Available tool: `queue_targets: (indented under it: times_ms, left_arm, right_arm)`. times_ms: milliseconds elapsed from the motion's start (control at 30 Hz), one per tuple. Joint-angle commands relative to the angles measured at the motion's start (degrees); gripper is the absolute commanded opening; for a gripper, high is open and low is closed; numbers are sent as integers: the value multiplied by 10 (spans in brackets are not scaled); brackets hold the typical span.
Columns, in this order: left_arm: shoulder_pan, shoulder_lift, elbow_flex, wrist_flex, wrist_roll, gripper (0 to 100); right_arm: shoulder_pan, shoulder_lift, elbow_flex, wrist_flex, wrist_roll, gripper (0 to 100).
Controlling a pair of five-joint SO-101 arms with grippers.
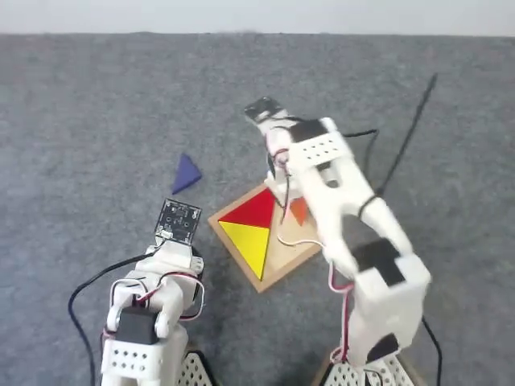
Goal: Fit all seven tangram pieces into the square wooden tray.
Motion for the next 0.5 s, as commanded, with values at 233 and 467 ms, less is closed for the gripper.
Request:
queue_targets:
  times_ms: [233, 467]
  left_arm:
    - [0, -10, -6, 1, -1, 19]
    - [0, -10, -6, 1, -1, 19]
  right_arm:
    - [-37, 72, -79, 2, -5, 38]
    - [-36, 81, -82, -7, -5, 119]
